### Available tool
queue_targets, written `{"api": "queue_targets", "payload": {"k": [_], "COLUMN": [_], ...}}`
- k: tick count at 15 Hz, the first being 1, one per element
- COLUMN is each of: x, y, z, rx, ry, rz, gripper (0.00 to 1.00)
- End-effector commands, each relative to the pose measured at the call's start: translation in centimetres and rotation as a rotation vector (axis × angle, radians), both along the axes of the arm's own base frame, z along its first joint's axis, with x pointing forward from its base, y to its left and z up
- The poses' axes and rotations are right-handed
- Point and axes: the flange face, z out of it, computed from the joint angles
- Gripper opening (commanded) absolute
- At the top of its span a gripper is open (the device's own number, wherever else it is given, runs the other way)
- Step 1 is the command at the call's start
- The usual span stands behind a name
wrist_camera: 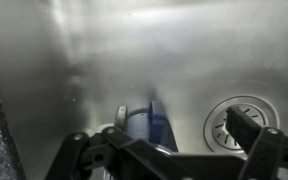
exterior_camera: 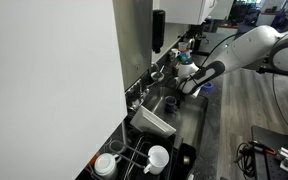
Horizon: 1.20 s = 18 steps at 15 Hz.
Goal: Pick the cups from the sink and put them in the rack
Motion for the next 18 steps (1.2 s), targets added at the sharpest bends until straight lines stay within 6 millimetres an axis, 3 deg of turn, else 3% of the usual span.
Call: {"api": "queue_targets", "payload": {"k": [1,13,14,15,18], "x": [0.8,2.0,2.2,2.3,2.6], "y": [-1.0,-2.0,-2.0,-2.1,-2.2], "z": [-1.3,-5.4,-5.5,-5.6,-5.8], "rx": [-0.029,-0.043,-0.045,-0.048,-0.050], "ry": [-0.018,-0.003,-0.008,-0.011,-0.016], "rz": [-0.009,-0.082,-0.087,-0.090,-0.098], "gripper": [1.00,1.00,0.75,0.74,0.52]}}
